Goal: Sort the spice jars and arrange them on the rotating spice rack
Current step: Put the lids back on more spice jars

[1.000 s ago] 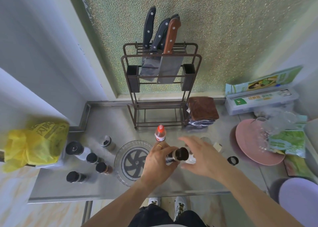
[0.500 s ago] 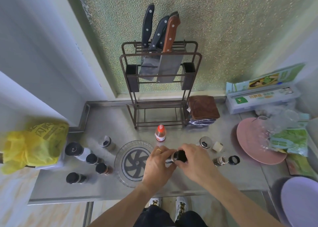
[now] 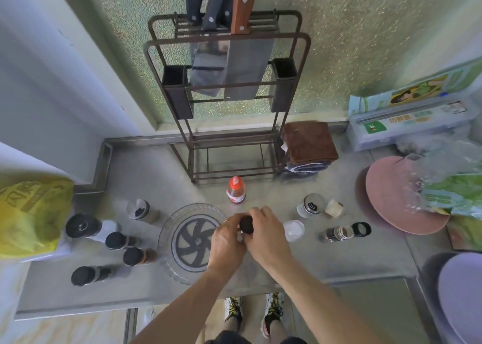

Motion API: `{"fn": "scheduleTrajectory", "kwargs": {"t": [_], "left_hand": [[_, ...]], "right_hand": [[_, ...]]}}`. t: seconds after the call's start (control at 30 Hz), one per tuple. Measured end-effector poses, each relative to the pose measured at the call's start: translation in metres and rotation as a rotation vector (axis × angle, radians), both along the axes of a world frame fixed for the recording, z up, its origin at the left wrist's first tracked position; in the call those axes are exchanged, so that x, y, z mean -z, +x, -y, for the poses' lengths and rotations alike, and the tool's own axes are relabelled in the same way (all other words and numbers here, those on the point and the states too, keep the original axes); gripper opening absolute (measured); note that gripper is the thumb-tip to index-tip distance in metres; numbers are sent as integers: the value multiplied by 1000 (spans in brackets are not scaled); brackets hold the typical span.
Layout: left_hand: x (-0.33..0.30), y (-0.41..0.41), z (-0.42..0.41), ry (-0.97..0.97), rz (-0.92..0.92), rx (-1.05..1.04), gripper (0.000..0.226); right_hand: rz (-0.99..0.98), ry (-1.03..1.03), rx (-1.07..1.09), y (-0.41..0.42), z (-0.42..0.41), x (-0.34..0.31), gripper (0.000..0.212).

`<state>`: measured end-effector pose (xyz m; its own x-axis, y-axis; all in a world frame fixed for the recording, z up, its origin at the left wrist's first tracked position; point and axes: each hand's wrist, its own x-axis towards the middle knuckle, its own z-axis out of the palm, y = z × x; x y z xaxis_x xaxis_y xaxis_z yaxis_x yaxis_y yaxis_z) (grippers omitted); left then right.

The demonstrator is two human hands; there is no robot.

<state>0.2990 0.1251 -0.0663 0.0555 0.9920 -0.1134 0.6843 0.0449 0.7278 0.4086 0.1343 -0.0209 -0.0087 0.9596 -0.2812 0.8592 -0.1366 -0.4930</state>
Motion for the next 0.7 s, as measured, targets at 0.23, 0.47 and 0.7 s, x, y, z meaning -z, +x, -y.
{"fn": "scheduleTrajectory", "kwargs": {"t": [0.23, 0.47, 0.7], "left_hand": [[8, 4, 4, -58, -65, 30, 42], [6, 5, 8, -101, -80, 23, 45], [-36, 26, 11, 75, -150, 81, 62]], "right_hand": [[-60, -63, -2, 5, 7, 16, 31], [-140, -48, 18, 22, 16, 17, 34], [-216, 170, 95, 77, 38, -6, 36]]}}
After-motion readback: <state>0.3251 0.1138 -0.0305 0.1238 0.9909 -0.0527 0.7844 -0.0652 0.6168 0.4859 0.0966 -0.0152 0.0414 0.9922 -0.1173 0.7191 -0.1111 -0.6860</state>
